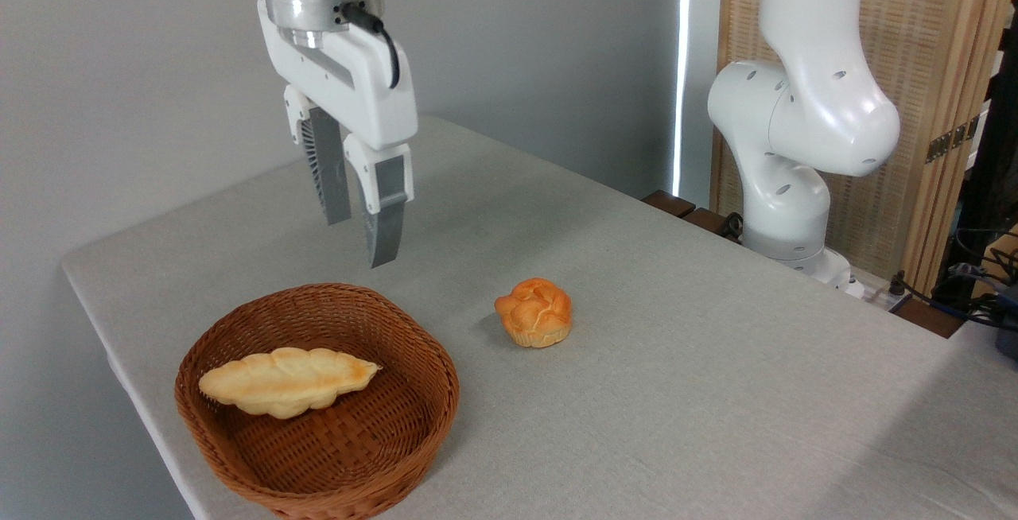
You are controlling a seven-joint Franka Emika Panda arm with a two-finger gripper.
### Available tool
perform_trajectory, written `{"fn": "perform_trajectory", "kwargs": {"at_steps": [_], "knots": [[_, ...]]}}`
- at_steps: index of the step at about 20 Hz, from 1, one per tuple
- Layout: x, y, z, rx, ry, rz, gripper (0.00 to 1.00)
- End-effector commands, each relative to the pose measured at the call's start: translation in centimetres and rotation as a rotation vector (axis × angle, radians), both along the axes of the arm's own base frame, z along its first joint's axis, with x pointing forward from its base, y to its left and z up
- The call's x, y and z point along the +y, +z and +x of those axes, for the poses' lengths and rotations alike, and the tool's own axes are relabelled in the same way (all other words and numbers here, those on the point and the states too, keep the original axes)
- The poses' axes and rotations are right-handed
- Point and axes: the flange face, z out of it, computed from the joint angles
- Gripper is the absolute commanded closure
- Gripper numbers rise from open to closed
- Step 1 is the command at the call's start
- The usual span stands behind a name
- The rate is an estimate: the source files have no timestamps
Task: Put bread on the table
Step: 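Lower the open gripper down onto the long pale bread roll in the basket, then close the gripper fingers around the middle of the bread roll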
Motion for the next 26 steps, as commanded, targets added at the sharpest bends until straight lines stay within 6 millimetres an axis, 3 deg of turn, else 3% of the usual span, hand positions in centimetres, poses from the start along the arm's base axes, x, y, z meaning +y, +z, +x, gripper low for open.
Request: {"fn": "perform_trajectory", "kwargs": {"at_steps": [1,5,7,12,13,17,21,26], "knots": [[-0.5,-0.7,0.7,-0.077,-0.013,-0.009,0.00],[-1.8,-1.8,1.6,-0.150,-0.025,-0.018,0.00],[-3.4,-3.3,2.2,-0.158,-0.047,-0.019,0.00],[-4.1,-6.2,2.8,-0.207,-0.054,-0.018,0.00],[-5.1,-6.8,3.1,-0.217,-0.071,-0.016,0.00],[-4.8,-9.6,3.9,-0.218,-0.216,0.023,0.00],[-6.1,-13.2,4.1,-0.159,-0.241,0.021,0.00],[-6.4,-15.6,4.5,-0.121,-0.247,0.021,0.00]]}}
